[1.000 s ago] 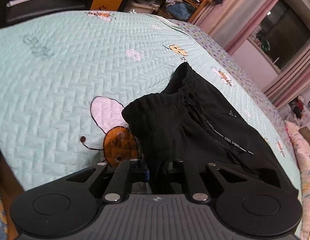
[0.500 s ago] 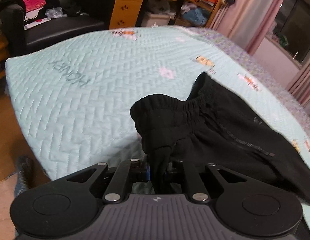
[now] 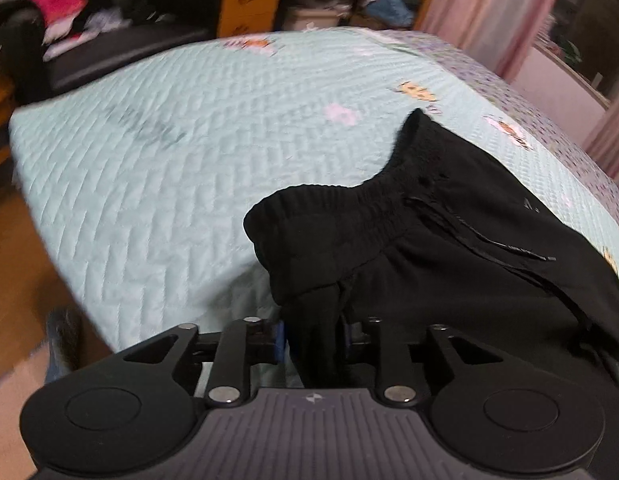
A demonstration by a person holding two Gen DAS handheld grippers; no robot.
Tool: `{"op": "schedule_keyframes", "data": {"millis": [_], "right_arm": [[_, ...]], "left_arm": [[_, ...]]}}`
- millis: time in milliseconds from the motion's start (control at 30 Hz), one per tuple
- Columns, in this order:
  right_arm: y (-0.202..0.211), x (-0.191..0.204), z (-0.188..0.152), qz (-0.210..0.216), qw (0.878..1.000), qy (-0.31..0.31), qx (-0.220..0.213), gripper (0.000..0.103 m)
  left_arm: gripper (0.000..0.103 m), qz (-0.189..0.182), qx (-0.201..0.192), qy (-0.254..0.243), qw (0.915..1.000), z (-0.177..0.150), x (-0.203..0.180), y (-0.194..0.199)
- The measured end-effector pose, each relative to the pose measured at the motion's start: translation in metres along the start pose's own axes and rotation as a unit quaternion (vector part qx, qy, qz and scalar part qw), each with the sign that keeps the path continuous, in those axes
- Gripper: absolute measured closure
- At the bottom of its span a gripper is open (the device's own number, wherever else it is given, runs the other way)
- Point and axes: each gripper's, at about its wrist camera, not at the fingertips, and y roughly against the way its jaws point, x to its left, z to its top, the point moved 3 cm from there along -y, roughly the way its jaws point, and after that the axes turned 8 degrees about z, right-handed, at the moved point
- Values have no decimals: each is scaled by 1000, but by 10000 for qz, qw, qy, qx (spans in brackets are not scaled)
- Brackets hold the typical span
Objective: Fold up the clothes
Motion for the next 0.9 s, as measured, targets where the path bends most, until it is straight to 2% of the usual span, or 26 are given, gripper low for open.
{"op": "schedule_keyframes", "data": {"millis": [67, 100, 167, 233, 333, 400, 500, 533, 600, 633, 667, 700, 767, 833, 900], "right_arm": [[-7, 4, -3, 71, 9996, 135, 254, 91], [-10, 6, -6, 42, 9992, 217, 348, 91], [-9, 6, -4, -51, 9991, 206, 368, 92], [-4, 11, 1, -176, 9980, 459, 392, 92], [-5, 12, 7, -450, 9946, 735, 585, 92], [-9, 2, 7, -526, 9946, 524, 728, 93], [-3, -7, 9, -443, 9965, 134, 691, 86], [1, -7, 9, -500, 9968, 29, 622, 80], [20, -3, 12, -1051, 9943, -146, 110, 73], [30, -2, 14, -1331, 9907, -233, -152, 62], [36, 10, 12, -1387, 9897, -64, -337, 50], [41, 23, 11, -1430, 9883, 120, -517, 49], [53, 48, 8, -1511, 9834, 488, -877, 49], [44, 86, -6, -1026, 9877, 985, -654, 47], [22, 125, -31, -434, 9909, 1269, -111, 46]], "left_arm": [[67, -68, 107, 242, 9996, -1, 10, 4], [65, -99, 142, 340, 9993, -1, 14, 7], [55, -156, 211, 537, 9982, -3, 24, 14], [49, -155, 259, 731, 9969, -4, 33, 24], [38, 34, 86, 903, 9959, 0, 45, 43], [37, 120, -165, 1024, 9945, 5, 50, 58], [28, -220, -501, 869, 9947, 22, 40, 75], [22, -365, -595, 756, 9947, 29, 34, 79], [19, -592, -665, 385, 9953, 49, 12, 74], [17, -673, -680, 183, 9952, 59, 0, 70], [14, -762, -652, -48, 9950, 71, -15, 60], [9, -846, -568, -168, 9946, 84, -27, 44], [5, -1014, -402, -409, 9932, 110, -53, 13], [5, -1147, -219, -601, 9913, 135, -77, -19], [6, -1079, 46, -526, 9928, 157, -93, -61]]}}
